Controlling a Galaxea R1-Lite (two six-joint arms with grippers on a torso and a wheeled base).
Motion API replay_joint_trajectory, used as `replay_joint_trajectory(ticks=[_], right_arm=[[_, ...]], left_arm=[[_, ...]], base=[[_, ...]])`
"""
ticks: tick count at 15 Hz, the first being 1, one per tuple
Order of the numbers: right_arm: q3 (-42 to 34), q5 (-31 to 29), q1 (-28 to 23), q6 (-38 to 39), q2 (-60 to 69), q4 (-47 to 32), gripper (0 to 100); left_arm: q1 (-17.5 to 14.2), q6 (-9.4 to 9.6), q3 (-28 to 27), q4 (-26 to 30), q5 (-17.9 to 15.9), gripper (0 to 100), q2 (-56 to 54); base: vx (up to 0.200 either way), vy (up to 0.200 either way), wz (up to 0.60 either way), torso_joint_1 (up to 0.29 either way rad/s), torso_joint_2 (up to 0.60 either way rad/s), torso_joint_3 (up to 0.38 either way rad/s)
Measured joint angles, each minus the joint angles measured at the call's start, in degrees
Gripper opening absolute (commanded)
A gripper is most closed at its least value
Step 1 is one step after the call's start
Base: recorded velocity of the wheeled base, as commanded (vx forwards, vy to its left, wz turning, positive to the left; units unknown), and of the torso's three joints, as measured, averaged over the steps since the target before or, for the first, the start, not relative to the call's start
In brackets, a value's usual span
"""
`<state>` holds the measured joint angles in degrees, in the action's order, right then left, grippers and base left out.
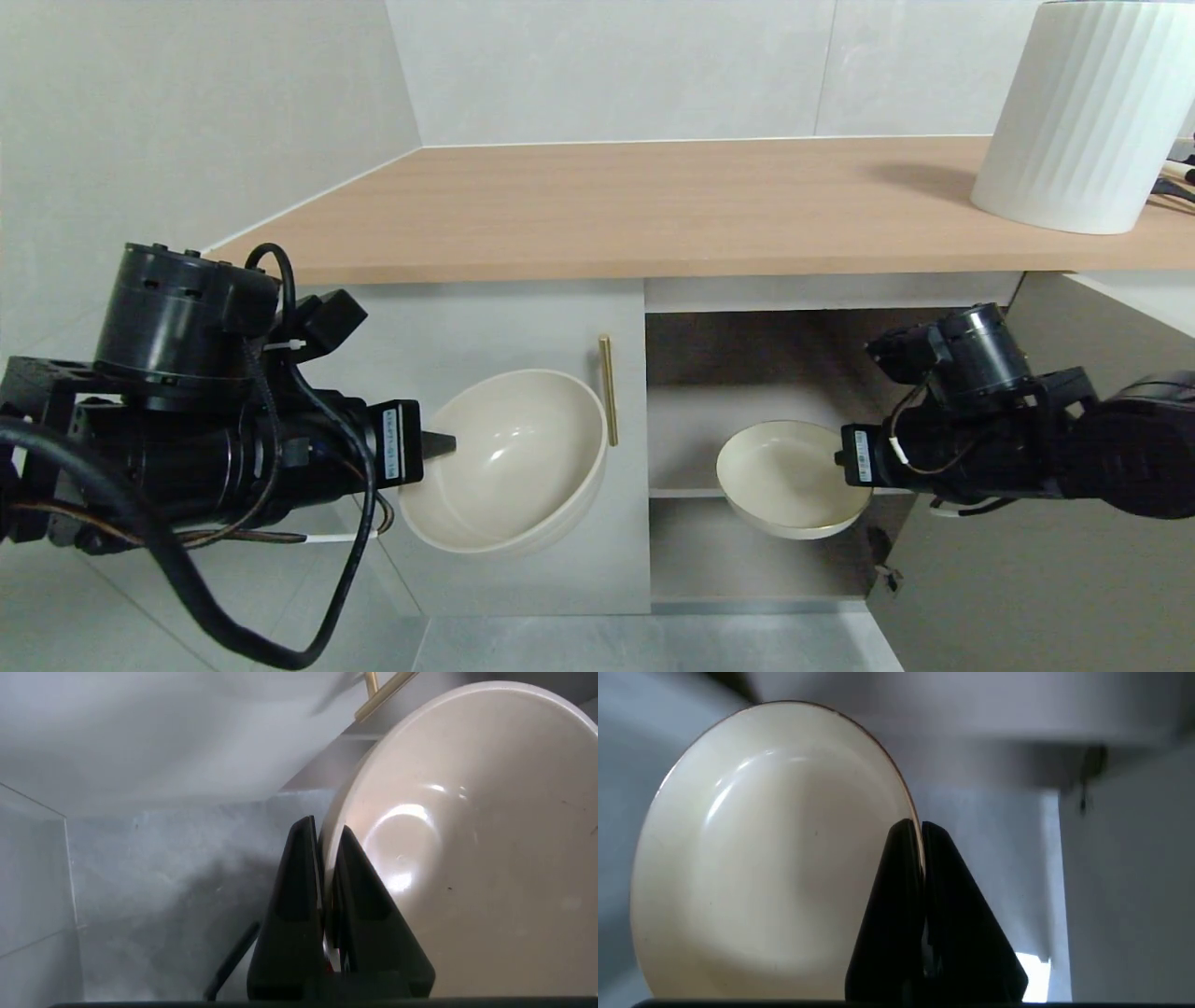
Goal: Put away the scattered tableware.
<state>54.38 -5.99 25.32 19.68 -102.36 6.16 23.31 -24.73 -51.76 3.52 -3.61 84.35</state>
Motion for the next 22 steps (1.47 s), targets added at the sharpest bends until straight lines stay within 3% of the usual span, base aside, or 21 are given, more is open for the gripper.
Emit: replay_joint_trajectory(ticks=[8,13,22], right_arm=[[9.4,-5.6,-2.5,-0.4,-23.3,13.2,0],[18.4,-12.8,-5.3,1.5,-33.4,13.9,0],[29.4,-19.2,-7.7,4.7,-42.4,14.9,0]], left_arm=[[0.1,-0.04,0.0,0.0,0.0,0,1.1],[0.8,-0.09,0.0,0.1,0.1,0,1.7],[1.4,-0.13,0.0,0.0,0.1,0,2.7]], base=[[0.000,0.000,0.00,0.000,0.00,0.000],[0.000,0.000,0.00,0.000,0.00,0.000],[0.000,0.000,0.00,0.000,0.00,0.000]])
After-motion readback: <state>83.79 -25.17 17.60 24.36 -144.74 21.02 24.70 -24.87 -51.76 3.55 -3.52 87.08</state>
